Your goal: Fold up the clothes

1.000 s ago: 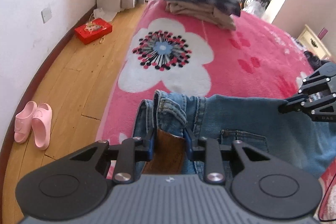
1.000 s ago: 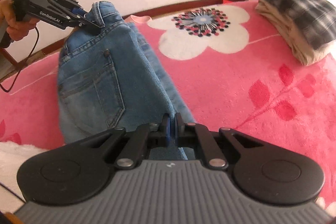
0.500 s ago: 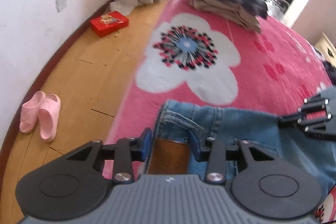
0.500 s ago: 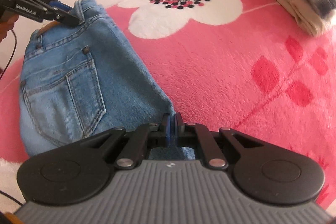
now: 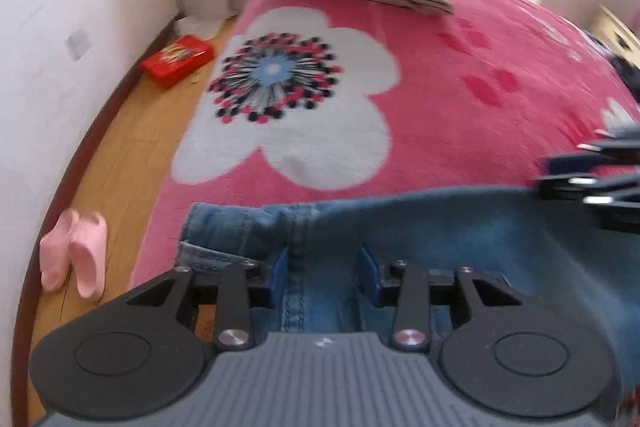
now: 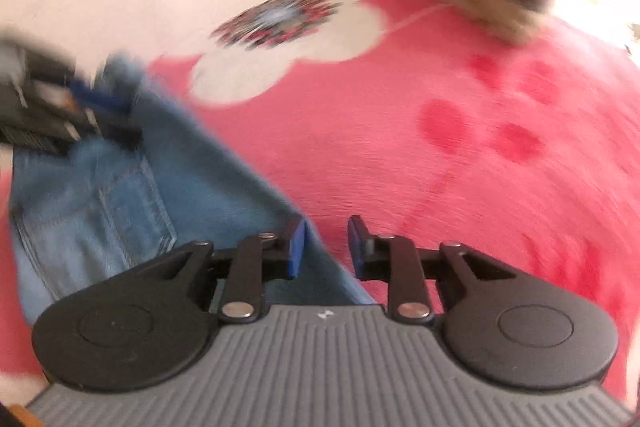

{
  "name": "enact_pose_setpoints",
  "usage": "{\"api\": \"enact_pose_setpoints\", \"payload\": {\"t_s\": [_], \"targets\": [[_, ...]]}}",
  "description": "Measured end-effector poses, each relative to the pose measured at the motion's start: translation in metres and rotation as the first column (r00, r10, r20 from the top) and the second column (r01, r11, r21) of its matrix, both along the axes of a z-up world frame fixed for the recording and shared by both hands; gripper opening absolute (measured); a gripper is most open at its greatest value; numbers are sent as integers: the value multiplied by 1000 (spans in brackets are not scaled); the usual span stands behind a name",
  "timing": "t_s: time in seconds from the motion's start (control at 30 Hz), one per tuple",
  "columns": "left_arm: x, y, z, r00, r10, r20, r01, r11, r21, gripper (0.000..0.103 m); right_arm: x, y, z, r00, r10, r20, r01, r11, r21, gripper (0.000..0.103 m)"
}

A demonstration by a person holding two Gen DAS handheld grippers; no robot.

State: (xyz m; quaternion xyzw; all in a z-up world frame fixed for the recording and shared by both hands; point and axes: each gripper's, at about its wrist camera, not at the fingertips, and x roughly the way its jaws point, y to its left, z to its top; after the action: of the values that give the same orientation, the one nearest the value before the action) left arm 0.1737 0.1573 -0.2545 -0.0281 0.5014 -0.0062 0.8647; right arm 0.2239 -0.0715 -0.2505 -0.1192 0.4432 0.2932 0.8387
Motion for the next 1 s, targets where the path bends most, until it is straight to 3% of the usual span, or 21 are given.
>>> {"api": "enact_pose_setpoints", "payload": {"t_s": [0.07,0.13,0.2,0.27,0.37,0.47,0.63,0.7,0.73,0.8,0.9,1.0], "targets": [[1,1,-1,999,32,-11,-33,999,-11,41,-11,-31,15,992,-128,-18,129,987,93,27],[2,-2,-1,999,36,-21,-36,999,11,42,-24,-70,23,964,-256,-73,265,950,165,30],[5,-6,-1,998,45,-35,-44,999,32,42,-40,-115,25,913,-379,-148,403,894,195,31],[8,-8,-2,997,69,-47,-67,997,42,43,-60,-164,23,841,-494,-222,534,823,193,31],[12,-12,-3,992,114,-57,-111,992,59,43,-94,-242,23,700,-647,-302,706,691,158,32],[16,-17,-3,985,154,-72,-147,985,93,44,-133,-324,26,537,-778,-326,841,525,132,38],[23,-29,-3,973,208,-99,-191,968,161,44,-193,-444,19,236,-893,-384,968,183,169,42],[26,-35,-3,969,225,-105,-202,959,197,44,-209,-481,14,140,-900,-412,975,55,213,44],[27,-38,-4,966,234,-108,-207,954,216,44,-213,-498,10,114,-895,-431,970,7,242,49],[29,-45,-5,963,247,-110,-213,944,253,44,-215,-522,1,85,-890,-448,961,-45,271,53],[32,-53,-6,959,260,-112,-215,927,309,45,-208,-546,-17,58,-881,-469,963,-74,259,54],[35,-59,-6,956,269,-120,-213,913,347,46,-199,-558,-20,77,-888,-453,956,-64,287,54]]}}
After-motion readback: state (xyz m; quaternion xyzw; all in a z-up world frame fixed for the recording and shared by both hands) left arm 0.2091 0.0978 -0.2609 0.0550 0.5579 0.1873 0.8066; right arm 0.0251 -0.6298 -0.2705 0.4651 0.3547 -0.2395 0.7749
